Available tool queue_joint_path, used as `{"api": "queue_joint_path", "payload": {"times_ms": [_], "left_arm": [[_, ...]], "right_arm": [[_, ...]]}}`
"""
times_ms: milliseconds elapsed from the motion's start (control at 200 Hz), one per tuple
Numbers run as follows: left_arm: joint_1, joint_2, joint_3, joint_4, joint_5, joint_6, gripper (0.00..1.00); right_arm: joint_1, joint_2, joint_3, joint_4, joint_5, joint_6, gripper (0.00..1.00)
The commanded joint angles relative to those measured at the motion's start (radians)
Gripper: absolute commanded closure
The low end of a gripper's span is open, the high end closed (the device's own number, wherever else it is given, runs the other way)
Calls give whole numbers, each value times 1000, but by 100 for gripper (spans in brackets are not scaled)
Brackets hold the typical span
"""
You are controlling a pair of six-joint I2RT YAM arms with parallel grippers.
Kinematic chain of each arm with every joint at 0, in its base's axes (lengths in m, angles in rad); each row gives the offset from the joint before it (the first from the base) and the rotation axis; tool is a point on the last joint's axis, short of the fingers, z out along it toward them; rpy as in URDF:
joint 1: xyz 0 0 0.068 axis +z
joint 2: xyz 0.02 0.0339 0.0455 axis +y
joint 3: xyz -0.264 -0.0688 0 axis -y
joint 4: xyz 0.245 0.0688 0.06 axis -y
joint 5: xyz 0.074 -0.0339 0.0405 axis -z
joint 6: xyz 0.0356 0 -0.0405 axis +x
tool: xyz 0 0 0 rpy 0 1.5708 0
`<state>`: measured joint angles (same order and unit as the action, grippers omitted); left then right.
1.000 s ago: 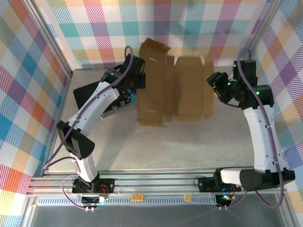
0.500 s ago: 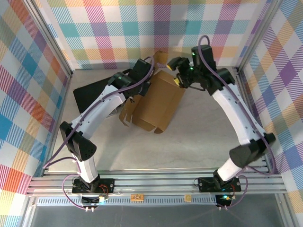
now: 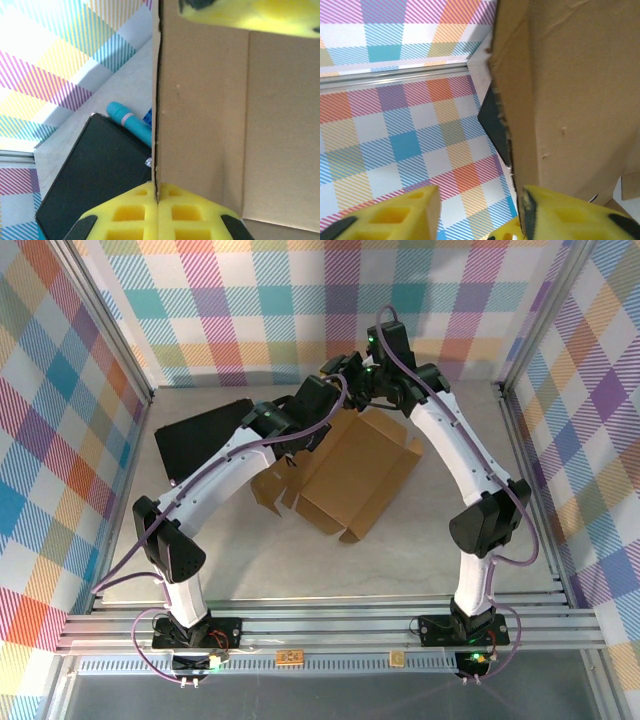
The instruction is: Fold the paper box
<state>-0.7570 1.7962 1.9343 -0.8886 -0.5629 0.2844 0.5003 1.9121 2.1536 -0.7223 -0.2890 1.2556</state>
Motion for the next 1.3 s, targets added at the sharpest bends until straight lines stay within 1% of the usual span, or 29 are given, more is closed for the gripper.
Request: {"api": "queue_joint_path", "payload": {"times_ms": [0,70,185,250,320,380,400,495,525,630,725,785,790,820,825,855,880,900,925,970,985,1040,1070,1100,1135,1185,1215,1250,1295], "left_arm": [[-20,-21,0,42,-7,30,100],[-21,-26,-5,48,-7,31,100],[-24,-43,-24,66,-14,41,100],[-24,-48,-31,70,-20,45,100],[-24,-51,-40,71,-19,48,100],[-25,-54,-46,72,-19,48,100],[-27,-54,-47,72,-20,48,100],[-29,-57,-49,75,-20,48,100],[-30,-58,-49,76,-21,50,100],[-40,-66,-52,86,-30,55,100],[-46,-71,-54,91,-37,49,100],[-54,-78,-50,96,-59,10,100],[-54,-78,-49,96,-62,3,98],[-57,-81,-31,83,-68,-51,80],[-56,-81,-26,80,-69,-62,79],[-56,-83,11,49,-71,-149,53],[-55,-79,55,10,-71,-237,38],[-53,-77,98,-31,-67,-320,29],[-47,-70,157,-93,-50,-442,24],[-20,-67,245,-196,29,-696,23],[-7,-68,260,-220,77,-783,23],[39,-98,242,-246,242,-1092,23],[54,-131,172,-197,326,-1236,24],[64,-175,78,-91,400,-1342,24],[67,-232,-37,43,443,-1461,25],[68,-303,-185,207,447,-1604,29],[76,-327,-241,267,452,-1661,31],[92,-334,-253,255,462,-1699,34],[112,-329,-228,185,457,-1688,34]], "right_arm": [[0,21,34,-28,-20,-19,69],[-5,21,23,-33,-13,-22,80],[-22,25,6,-37,-34,-18,83],[-29,22,0,-37,-35,-19,79],[-34,24,-1,-32,-36,-18,68],[-36,30,0,-29,-40,-14,67],[-37,32,2,-29,-42,-12,69],[-40,39,4,-33,-40,-5,90],[-40,39,3,-36,-35,-4,93],[-45,28,-1,-50,-17,-6,100],[-54,10,-25,-28,-16,-5,100],[-62,-7,-54,9,-21,0,100],[-63,-8,-55,13,-21,0,100],[-67,-18,-73,35,-22,6,100],[-68,-19,-74,38,-22,6,100],[-74,-28,-93,59,-22,11,100],[-78,-37,-108,77,-25,18,100],[-84,-43,-122,99,-27,25,100],[-91,-51,-139,121,-32,35,100],[-103,-65,-174,163,-41,59,100],[-108,-70,-188,180,-45,69,100],[-122,-92,-250,262,-55,113,100],[-129,-103,-282,297,-56,141,100],[-136,-113,-314,339,-58,167,100],[-142,-122,-346,376,-59,195,100],[-149,-131,-373,402,-57,216,100],[-155,-133,-377,401,-55,218,100],[-158,-130,-371,383,-56,208,100],[-161,-123,-355,345,-59,187,100]]}}
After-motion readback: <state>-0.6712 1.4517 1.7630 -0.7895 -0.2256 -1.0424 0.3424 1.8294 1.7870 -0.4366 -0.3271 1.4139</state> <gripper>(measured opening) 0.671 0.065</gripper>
